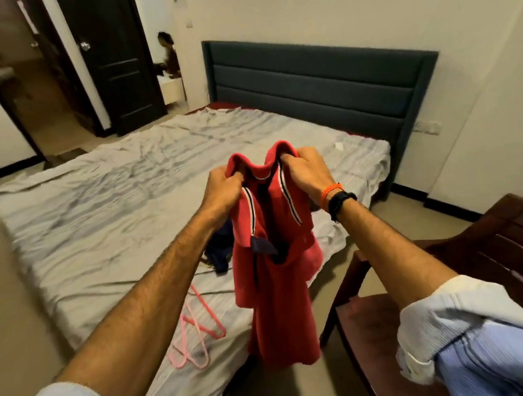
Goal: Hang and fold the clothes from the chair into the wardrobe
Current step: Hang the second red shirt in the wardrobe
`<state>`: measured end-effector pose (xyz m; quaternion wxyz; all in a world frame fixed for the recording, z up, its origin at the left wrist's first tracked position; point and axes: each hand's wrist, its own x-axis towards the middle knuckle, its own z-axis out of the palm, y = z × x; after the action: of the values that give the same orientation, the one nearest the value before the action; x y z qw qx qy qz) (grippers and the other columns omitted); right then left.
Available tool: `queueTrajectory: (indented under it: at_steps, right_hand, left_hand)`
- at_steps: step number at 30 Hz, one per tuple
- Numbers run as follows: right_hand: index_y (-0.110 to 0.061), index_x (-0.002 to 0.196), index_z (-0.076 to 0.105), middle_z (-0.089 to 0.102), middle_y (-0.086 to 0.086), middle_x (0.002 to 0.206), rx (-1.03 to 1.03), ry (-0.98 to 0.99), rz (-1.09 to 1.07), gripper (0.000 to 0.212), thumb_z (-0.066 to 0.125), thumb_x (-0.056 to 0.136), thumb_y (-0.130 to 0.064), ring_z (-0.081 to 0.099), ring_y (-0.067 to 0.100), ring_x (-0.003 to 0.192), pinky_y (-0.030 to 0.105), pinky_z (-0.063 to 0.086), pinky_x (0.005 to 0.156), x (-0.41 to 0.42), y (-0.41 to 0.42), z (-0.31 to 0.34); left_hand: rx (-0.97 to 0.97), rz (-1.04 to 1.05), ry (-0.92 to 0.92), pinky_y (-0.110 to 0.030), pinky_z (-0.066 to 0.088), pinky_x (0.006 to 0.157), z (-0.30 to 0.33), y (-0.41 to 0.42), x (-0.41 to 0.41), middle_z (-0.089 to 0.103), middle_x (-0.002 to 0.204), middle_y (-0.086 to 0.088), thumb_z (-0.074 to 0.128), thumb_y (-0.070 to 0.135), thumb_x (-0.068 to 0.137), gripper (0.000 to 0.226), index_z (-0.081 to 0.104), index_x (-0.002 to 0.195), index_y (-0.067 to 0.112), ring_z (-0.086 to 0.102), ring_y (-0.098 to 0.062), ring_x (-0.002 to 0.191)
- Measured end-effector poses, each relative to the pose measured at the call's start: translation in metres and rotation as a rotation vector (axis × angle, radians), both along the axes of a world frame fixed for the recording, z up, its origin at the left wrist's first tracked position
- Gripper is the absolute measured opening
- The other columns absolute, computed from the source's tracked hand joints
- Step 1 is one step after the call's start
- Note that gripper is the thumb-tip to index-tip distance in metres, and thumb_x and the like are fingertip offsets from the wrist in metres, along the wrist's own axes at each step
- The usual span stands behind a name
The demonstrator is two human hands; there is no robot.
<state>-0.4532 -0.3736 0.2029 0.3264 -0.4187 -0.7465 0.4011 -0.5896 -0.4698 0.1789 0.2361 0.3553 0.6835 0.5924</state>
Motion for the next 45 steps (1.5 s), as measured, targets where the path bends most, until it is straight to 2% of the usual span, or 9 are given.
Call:
queueTrajectory:
  at_steps: [4,8,15,19,23,28,32,37,45]
  right_hand:
    - [-0.013,0.06,0.052,0.052,0.0,0.058,-0.062,-0.054,0.115,0.033,0.057,0.088,-0.03,0.047,0.019,0.059,0.034,0.033,0.057,-0.036,-0.032,-0.034]
    - [-0.01,0.076,0.073,0.073,0.009,0.074,-0.247,-0.071,0.237,0.035,0.065,0.073,-0.044,0.07,0.032,0.078,0.048,0.054,0.075,-0.069,-0.038,-0.081]
    - [-0.012,0.096,0.075,0.074,0.014,0.094,-0.377,-0.032,0.261,0.05,0.059,0.086,-0.058,0.069,0.025,0.085,0.04,0.052,0.079,-0.116,-0.039,-0.12]
    - [-0.017,0.082,0.075,0.071,0.0,0.079,-0.434,-0.111,0.169,0.07,0.04,0.077,-0.078,0.062,0.021,0.075,0.04,0.051,0.076,-0.133,-0.036,-0.157]
    - [-0.011,0.081,0.073,0.06,-0.013,0.053,-0.504,-0.132,0.161,0.049,0.045,0.1,-0.048,0.057,0.009,0.054,0.024,0.051,0.055,-0.134,-0.043,-0.178]
    - [-0.008,0.089,0.072,0.07,0.001,0.075,-0.534,-0.146,0.344,0.041,0.049,0.101,-0.039,0.065,0.013,0.066,0.029,0.054,0.061,-0.128,-0.048,-0.2]
    - [-0.012,0.088,0.071,0.073,0.004,0.082,-0.505,-0.155,0.483,0.034,0.051,0.101,-0.038,0.064,0.01,0.064,0.026,0.053,0.058,-0.116,-0.059,-0.206]
    - [-0.014,0.085,0.069,0.071,0.005,0.082,-0.536,-0.147,0.658,0.026,0.053,0.1,-0.028,0.061,0.012,0.06,0.025,0.05,0.056,-0.102,-0.089,-0.197]
    - [-0.005,0.093,0.069,0.073,0.003,0.081,-0.44,-0.155,0.88,0.023,0.06,0.098,-0.025,0.066,0.011,0.062,0.026,0.053,0.056,-0.108,-0.154,-0.18]
  left_hand:
    - [-0.015,-0.136,-0.107,-0.03,0.054,0.08,-0.04,-0.028,-0.02,0.066,0.096,-0.006,0.065,0.002,0.09,0.019,0.06,0.107,0.01,0.064,-0.017,0.087]
    - [-0.095,-0.222,-0.189,-0.035,0.052,0.087,-0.078,-0.05,-0.053,0.069,0.092,-0.008,0.058,0.01,0.097,0.01,0.068,0.098,0.011,0.065,-0.02,0.089]
    - [-0.18,-0.074,-0.36,-0.04,0.054,0.091,-0.122,-0.054,-0.106,0.074,0.093,-0.008,0.062,0.037,0.095,0.022,0.073,0.086,0.02,0.069,-0.022,0.09]
    - [-0.144,0.033,-0.62,-0.05,0.051,0.099,-0.153,-0.055,-0.121,0.075,0.102,-0.014,0.072,0.059,0.072,0.048,0.08,0.088,0.015,0.07,-0.032,0.102]
    - [-0.109,0.031,-0.757,-0.057,0.045,0.104,-0.18,-0.067,-0.115,0.07,0.112,-0.023,0.08,0.06,0.062,0.065,0.077,0.103,0.01,0.064,-0.04,0.111]
    - [-0.044,0.209,-0.741,-0.055,0.049,0.101,-0.183,-0.092,-0.094,0.072,0.103,-0.022,0.072,0.036,0.082,0.027,0.079,0.095,0.013,0.067,-0.039,0.104]
    - [-0.025,0.453,-0.695,-0.053,0.051,0.099,-0.187,-0.129,-0.073,0.074,0.099,-0.015,0.079,0.046,0.064,0.041,0.08,0.092,0.017,0.07,-0.033,0.1]
    - [0.117,0.7,-0.633,-0.036,0.054,0.081,-0.153,-0.193,-0.029,0.074,0.08,-0.005,0.071,0.035,0.078,0.015,0.079,0.08,0.023,0.068,-0.022,0.075]
    - [0.206,0.956,-0.512,-0.025,0.052,0.06,-0.102,-0.253,-0.007,0.068,0.059,0.002,0.068,0.029,0.087,0.034,0.075,0.055,0.018,0.062,-0.013,0.055]
